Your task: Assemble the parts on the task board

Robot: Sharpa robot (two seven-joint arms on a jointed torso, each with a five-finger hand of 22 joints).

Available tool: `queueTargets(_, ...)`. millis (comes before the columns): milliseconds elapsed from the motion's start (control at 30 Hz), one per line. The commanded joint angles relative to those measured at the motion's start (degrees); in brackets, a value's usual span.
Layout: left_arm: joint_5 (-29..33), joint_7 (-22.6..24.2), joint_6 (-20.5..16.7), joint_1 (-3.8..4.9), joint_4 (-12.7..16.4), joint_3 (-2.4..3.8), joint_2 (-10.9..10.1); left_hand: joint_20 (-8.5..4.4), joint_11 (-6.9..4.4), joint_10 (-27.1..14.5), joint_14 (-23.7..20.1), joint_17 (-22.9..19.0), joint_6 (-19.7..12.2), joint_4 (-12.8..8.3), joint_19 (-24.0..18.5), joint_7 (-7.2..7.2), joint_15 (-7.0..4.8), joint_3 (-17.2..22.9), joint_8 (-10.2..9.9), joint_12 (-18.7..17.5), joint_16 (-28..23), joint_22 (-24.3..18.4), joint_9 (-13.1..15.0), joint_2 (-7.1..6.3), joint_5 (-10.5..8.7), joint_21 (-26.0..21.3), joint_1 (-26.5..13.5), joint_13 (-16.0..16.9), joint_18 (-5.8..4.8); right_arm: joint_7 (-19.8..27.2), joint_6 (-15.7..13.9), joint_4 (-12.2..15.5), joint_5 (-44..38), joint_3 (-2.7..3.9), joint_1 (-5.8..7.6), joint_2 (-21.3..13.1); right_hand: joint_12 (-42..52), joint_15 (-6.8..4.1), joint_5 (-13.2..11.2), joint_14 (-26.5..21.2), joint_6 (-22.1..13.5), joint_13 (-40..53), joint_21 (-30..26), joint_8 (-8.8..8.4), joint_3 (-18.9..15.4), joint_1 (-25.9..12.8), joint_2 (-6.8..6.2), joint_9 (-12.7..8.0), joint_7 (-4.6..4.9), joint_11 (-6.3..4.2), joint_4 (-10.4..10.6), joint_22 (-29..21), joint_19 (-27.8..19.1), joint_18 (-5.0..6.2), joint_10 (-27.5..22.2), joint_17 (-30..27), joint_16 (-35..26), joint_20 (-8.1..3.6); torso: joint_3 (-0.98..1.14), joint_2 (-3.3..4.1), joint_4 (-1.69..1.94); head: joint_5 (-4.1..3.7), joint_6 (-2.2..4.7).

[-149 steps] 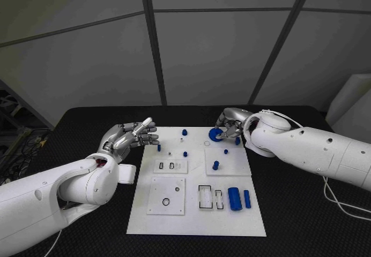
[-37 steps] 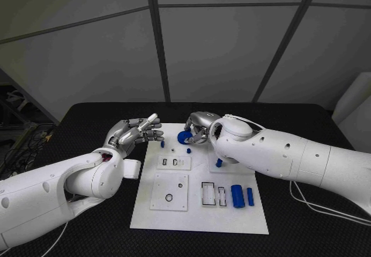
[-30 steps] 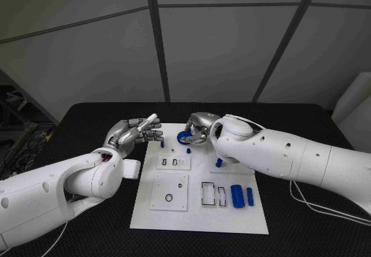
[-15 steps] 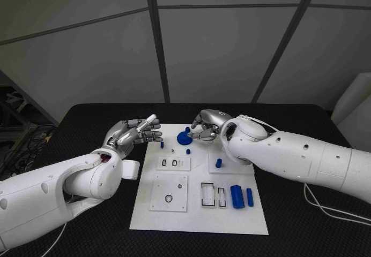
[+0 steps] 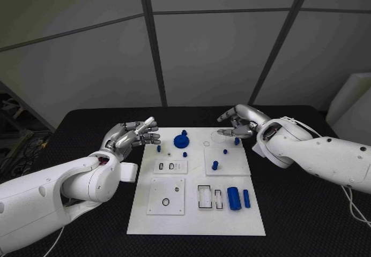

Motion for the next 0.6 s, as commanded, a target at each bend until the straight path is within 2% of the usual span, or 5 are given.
queueTargets(33,-0.4,0.3,0.3,0.08,0.1,0.04,0.2,-0.09,0.17,-0.4,-0.4,0.1,0.0,-0.2,-0.3,0.48,0.12,0.0,-0.2,-0.1,-0.3,0.1,-0.1,0.17,0.06,0.4,0.1,-0.1,2.71,4.4,3.9,-0.3,3.8,0.03,0.11,-1.8,-0.2,0.02,-0.4,4.5,-0.7,-0.1,-0.3,0.02,-0.9,1.5,-0.05,0.0,0.05,0.02,-0.3,12.9,4.0,0.17,-0.3,8.6,-0.2,0.14,0.14,-0.11,-0.35,-0.63,0.13)
queueTargets(200,-0.4,0.3,0.3,0.06,0.0,0.04,0.4,-0.09,0.17,-0.4,-0.4,0.1,0.0,-0.2,-0.3,0.48,0.12,0.0,-0.2,-0.1,-0.3,0.1,-0.1,0.17,0.06,0.4,0.1,-0.1,2.71,5.0,5.6,-2.1,4.0,0.01,0.1,-3.0,-0.3,0.0,-0.3,4.5,-0.7,-0.1,-0.3,0.17,-1.3,2.4,0.13,0.1,0.02,0.0,-0.5,12.8,4.0,0.19,-0.3,8.5,-0.2,0.15,0.33,-0.08,-0.3,-1.03,0.17)
queueTargets(267,-0.4,0.3,0.3,0.05,-0.1,0.04,0.4,-0.09,0.17,-0.4,-0.4,0.1,0.0,-0.2,-0.3,0.48,0.12,0.0,-0.2,-0.1,-0.3,0.1,-0.1,0.17,0.06,0.4,0.1,-0.1,2.71,5.1,6.2,-2.9,4.0,0.0,0.08,-3.1,-0.3,0.0,-0.3,4.5,-0.7,-0.1,-0.3,0.19,-1.4,2.5,0.15,0.1,0.02,-0.01,-0.5,12.8,3.9,0.2,-0.3,8.6,-0.2,0.15,0.19,-0.07,-0.17,-1.2,0.18)
queueTargets(400,-0.4,0.3,0.4,0.02,-0.2,0.04,0.5,-0.09,0.17,-0.4,-0.4,0.1,0.0,-0.2,-0.3,0.48,0.12,0.0,-0.2,-0.1,-0.3,0.1,-0.1,0.17,0.06,0.4,0.1,-0.1,2.71,5.1,7.3,-4.2,4.0,-0.01,0.04,-3.0,-0.3,-0.01,-0.1,4.5,-0.7,-0.1,-0.3,0.26,-1.4,2.8,0.27,0.2,0.0,-0.02,-0.5,12.8,3.9,0.21,-0.3,8.5,-0.2,0.14,0.07,-0.07,-0.06,-1.42,0.02)
queueTargets(600,-0.4,0.3,0.4,-0.02,-0.3,0.04,0.6,-0.07,0.16,-0.4,-0.4,0.1,0.1,-0.3,-0.4,0.44,0.14,0.0,-0.2,-0.1,-0.4,0.1,0.0,0.16,0.07,0.4,0.2,0.0,2.7,5.3,8.0,-5.2,4.0,-0.02,-0.44,-2.9,-0.3,-0.02,0.3,4.5,-0.5,-0.1,-0.3,0.45,-1.6,3.1,0.55,0.2,0.0,-0.03,-0.5,12.8,3.9,0.2,-0.3,8.6,-0.2,0.13,0.04,-0.05,-0.24,-1.18,-0.08)
